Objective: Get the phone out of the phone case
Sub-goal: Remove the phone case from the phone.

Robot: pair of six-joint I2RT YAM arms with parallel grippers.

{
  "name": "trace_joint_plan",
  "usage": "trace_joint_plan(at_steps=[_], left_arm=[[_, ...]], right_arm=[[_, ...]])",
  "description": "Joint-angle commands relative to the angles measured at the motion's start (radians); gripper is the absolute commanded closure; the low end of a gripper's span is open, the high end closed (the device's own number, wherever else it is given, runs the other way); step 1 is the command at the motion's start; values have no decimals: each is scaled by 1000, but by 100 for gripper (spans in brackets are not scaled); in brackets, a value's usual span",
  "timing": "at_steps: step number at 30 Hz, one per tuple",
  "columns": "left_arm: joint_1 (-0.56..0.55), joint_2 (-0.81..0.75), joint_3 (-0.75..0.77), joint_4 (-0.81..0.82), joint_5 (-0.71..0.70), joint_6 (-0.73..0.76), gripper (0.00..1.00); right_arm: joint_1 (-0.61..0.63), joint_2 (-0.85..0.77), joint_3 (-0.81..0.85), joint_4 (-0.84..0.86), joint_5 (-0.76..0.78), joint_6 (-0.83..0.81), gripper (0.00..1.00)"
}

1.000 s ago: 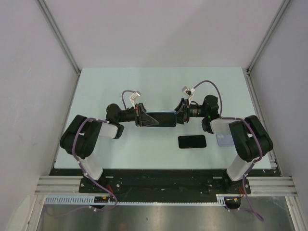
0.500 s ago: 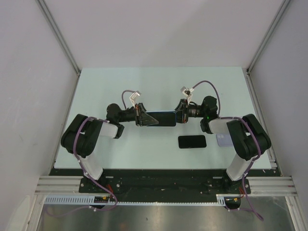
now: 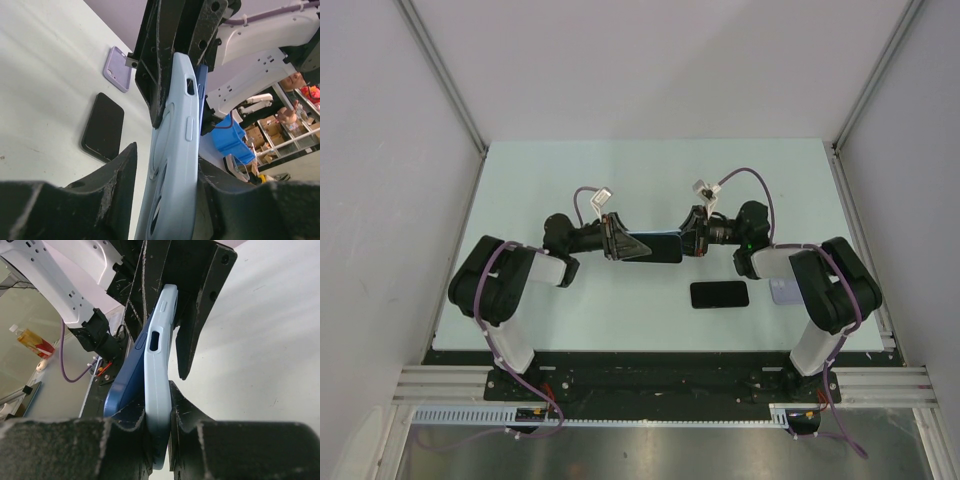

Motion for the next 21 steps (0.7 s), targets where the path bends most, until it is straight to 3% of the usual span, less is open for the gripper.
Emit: trace_joint_plan(at_steps=[1,8,13,17,21], left_arm=[[1,5,47,315,-116,-14,54],[6,8,52,315,-113,-18,48],[17,2,55,315,-101,-14,43],[24,-18,52,315,-93,9,26],[28,-34,44,315,-90,38,19]], right_arm=[[39,-8,15,56,-64,-26,100],[19,-5,15,6,-23,-25,100],[-13,1,63,-166,7,-49,100],[-16,4,67,-201,1,-46,100],[-10,12,80,-250,10,-61,100]])
